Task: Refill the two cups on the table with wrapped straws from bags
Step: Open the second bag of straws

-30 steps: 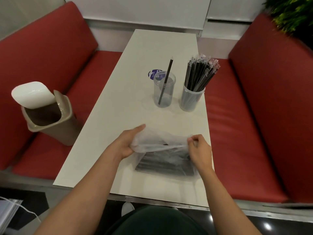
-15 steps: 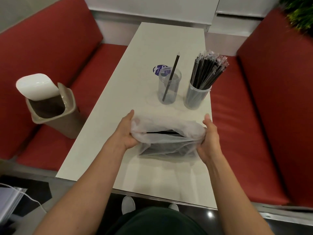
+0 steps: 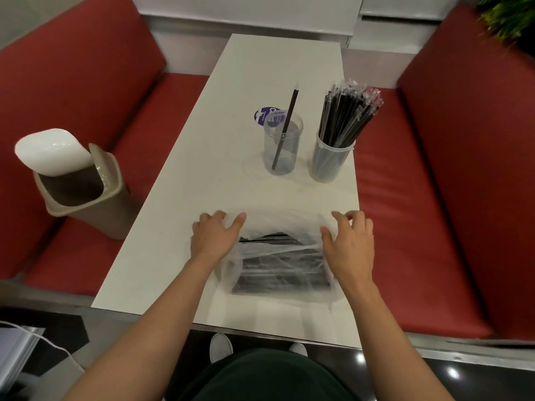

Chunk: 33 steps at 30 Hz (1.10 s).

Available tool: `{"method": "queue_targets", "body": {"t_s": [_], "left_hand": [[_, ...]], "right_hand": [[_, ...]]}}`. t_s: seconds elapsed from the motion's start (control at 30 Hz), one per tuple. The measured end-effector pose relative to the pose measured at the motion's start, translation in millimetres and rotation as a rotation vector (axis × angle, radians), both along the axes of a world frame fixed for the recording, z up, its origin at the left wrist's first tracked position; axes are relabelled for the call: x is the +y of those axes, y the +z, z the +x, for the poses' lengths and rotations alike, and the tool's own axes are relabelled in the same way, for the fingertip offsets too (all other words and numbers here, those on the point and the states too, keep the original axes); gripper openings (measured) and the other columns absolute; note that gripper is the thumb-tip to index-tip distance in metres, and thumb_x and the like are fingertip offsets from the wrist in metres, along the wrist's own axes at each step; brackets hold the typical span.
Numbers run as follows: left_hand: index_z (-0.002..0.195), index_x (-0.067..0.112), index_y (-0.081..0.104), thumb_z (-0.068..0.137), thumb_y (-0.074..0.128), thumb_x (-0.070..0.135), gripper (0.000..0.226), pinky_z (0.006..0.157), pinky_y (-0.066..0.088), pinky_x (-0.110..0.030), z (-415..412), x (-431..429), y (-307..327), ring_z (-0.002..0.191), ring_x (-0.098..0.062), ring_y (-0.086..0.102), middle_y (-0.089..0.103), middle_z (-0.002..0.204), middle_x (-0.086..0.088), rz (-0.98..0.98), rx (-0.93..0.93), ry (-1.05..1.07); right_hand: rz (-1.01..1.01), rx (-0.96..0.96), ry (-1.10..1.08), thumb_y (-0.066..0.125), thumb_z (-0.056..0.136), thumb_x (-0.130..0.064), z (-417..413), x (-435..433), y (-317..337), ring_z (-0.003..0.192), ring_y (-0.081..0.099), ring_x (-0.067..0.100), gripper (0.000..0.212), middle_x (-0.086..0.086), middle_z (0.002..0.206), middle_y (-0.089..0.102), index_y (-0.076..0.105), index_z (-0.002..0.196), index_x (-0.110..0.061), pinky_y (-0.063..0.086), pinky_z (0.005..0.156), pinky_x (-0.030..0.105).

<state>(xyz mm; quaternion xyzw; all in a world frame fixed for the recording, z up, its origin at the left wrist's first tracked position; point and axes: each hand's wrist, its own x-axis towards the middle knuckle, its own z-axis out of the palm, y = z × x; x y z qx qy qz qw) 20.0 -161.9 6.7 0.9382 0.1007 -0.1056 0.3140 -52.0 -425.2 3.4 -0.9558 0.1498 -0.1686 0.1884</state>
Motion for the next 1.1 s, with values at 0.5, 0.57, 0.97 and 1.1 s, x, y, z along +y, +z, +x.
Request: {"method": "queue_targets", "body": {"t_s": [0.5,0.57,0.97,1.1], "left_hand": [[0.164,0.023,0.005,0.075,0.084,0.041,0.121,0.116,0.039,-0.042,-14.6,-1.0,14.9,0.146,-0.034,0.021,0.018,0.162,-0.008,0.425,0.198,-0.672],[0.164,0.026,-0.002,0.073,0.085,0.042,0.128,0.12,0.034,-0.042,-16.1,3.0,16.3,0.148,-0.034,0.015,0.012,0.164,-0.009,0.4,0.191,-0.68],[0.161,0.035,-0.015,0.066,0.087,0.057,0.142,0.122,0.032,-0.043,-19.3,-1.9,19.7,0.152,-0.035,0.006,-0.007,0.17,-0.009,0.378,-0.107,-0.627],[0.16,0.037,-0.019,0.065,0.089,0.053,0.145,0.122,0.03,-0.043,-13.6,-3.9,22.2,0.155,-0.033,0.001,-0.014,0.17,-0.006,0.393,-0.135,-0.634]], "right_hand": [[0.088,0.716,0.482,0.092,0.069,-0.031,16.4,-21.7,16.1,0.132,0.035,0.025,0.104,-0.003,0.145,0.04,0.037,0.156,-0.029,0.042,0.108,0.037],[0.153,0.622,0.509,0.094,0.067,-0.033,8.5,-31.1,14.1,0.128,0.035,0.021,0.094,-0.005,0.14,0.043,0.049,0.149,-0.029,0.041,0.107,0.033],[0.818,0.165,-0.171,0.057,0.087,-0.006,-12.4,-13.5,5.0,0.083,0.06,0.025,0.031,0.005,0.102,0.065,0.056,0.111,-0.025,0.045,0.07,0.035],[1.637,-0.11,-0.288,0.062,0.097,-0.006,0.1,-17.2,1.5,0.081,0.063,0.017,0.013,0.002,0.095,0.069,0.065,0.097,-0.019,0.051,0.067,0.03]]}}
